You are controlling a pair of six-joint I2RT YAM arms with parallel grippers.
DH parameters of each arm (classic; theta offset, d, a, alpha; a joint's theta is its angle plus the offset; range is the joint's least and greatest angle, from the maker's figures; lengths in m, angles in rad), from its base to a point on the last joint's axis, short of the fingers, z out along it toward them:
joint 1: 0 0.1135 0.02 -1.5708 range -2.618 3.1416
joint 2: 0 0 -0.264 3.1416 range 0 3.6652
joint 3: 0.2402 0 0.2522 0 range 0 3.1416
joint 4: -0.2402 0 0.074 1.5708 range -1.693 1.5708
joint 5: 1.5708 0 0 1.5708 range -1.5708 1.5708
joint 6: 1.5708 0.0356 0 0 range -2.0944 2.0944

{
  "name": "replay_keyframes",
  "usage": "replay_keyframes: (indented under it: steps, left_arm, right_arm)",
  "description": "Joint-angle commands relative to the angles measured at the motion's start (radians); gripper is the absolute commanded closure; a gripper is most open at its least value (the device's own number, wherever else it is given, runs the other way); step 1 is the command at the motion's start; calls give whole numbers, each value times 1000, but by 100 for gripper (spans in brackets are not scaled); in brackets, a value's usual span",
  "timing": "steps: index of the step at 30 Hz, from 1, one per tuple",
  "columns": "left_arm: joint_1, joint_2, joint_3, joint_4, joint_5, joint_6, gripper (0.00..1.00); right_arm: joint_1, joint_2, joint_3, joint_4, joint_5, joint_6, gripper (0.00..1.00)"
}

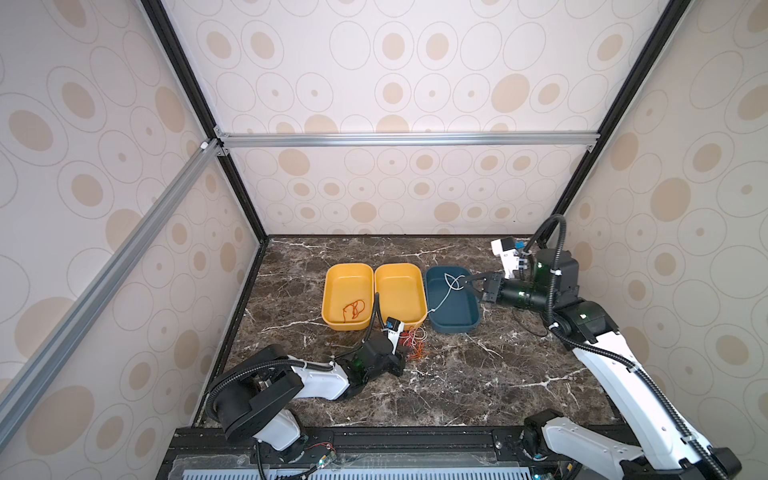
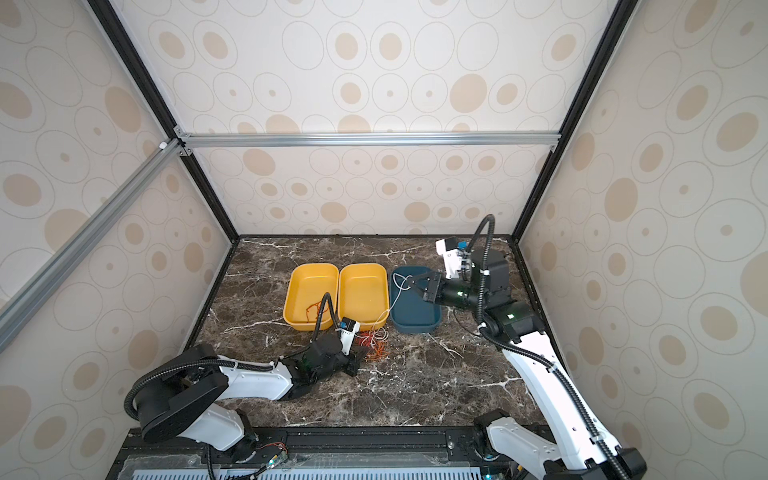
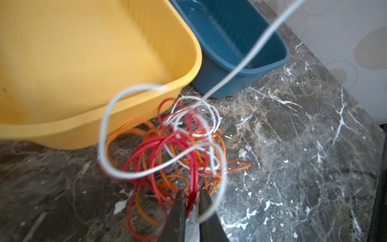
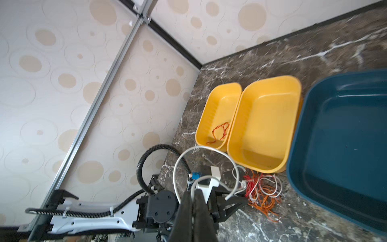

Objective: Untangle the cables
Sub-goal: 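Pull the white cable up with the right gripper while the left holds the bundle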

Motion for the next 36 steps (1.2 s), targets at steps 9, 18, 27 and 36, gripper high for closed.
replay_keyframes:
  steps: [9,18,27,36]
  left_arm:
    - [10,-131,-77,-102,-114,-59,100]
    - [33,-301,-179,-143,-162,-115,100]
    - [66,-402,-218,-188,-134,-122,88]
    - [67,-365,-198,-123,-23,-86,47]
  right_arm:
    - [-167,-53,120,-291,238,-138,99]
    - [-250,-73,123,-399,520,-174,100]
    - [-250,-63,95,-415,599,-226,99]
    - [-204,-21,-68,-228,147,-157,100]
